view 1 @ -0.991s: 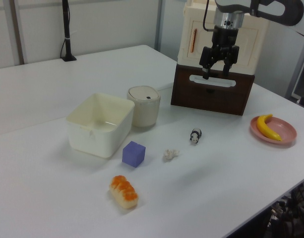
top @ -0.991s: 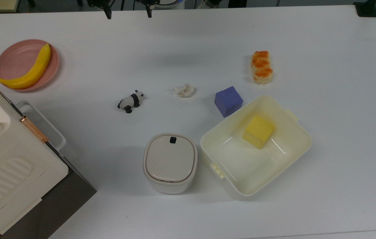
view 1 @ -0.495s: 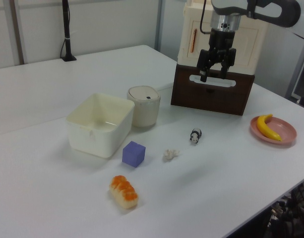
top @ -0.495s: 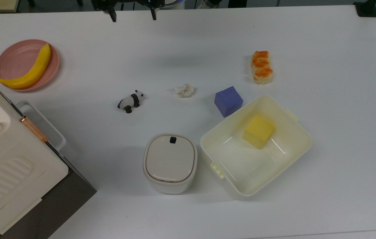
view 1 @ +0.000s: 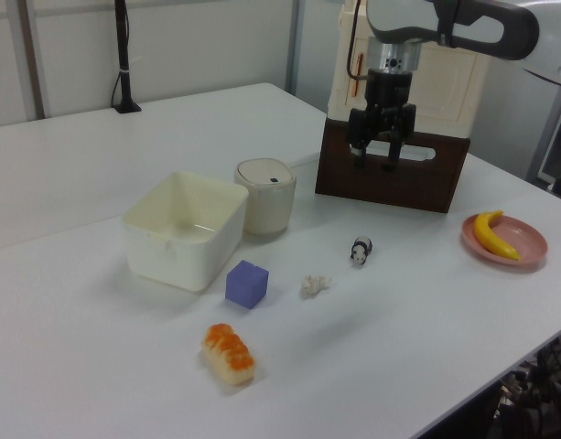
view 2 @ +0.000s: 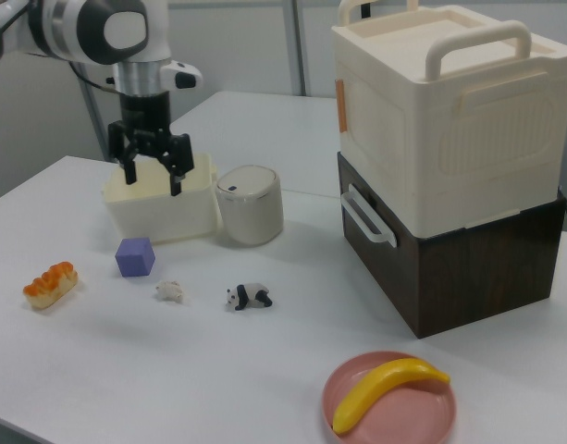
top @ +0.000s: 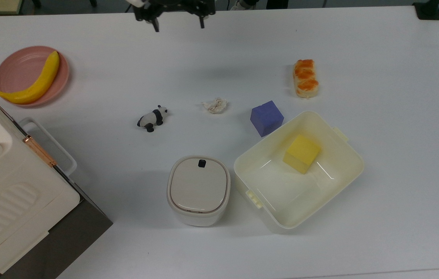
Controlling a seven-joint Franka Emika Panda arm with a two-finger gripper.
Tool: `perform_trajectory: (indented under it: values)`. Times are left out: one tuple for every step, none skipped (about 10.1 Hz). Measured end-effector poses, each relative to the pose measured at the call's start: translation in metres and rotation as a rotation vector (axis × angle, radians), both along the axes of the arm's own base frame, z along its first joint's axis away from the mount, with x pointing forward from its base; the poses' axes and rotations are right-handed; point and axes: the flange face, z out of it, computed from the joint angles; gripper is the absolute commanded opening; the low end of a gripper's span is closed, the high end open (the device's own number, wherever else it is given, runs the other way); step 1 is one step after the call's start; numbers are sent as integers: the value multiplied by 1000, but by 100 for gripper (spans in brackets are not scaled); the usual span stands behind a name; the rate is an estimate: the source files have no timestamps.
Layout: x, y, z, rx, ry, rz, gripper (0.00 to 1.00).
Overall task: Put the bread in the basket
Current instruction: 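Move the gripper over the orange-topped bread and lower toward it, then close the gripper on the orange-topped bread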
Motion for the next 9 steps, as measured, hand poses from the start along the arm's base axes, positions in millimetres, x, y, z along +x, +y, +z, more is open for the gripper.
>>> perform_trajectory:
  values:
    - [-1, 24, -8, 4, 17, 23, 100]
    - [-1, 55, -17, 10, 35, 45, 100]
    - [-2, 84, -21, 21, 39, 66, 100]
    - [-7, 119, -21, 36, 36, 75, 100]
    - [-15, 171, -30, 32, 30, 64, 100]
    - [-25, 230, -53, 16, 22, 47, 100]
    - [-36, 281, -89, -5, 30, 39, 100]
    - [-42, 319, -128, -22, 35, 35, 100]
    - [-48, 357, -176, -41, 35, 36, 100]
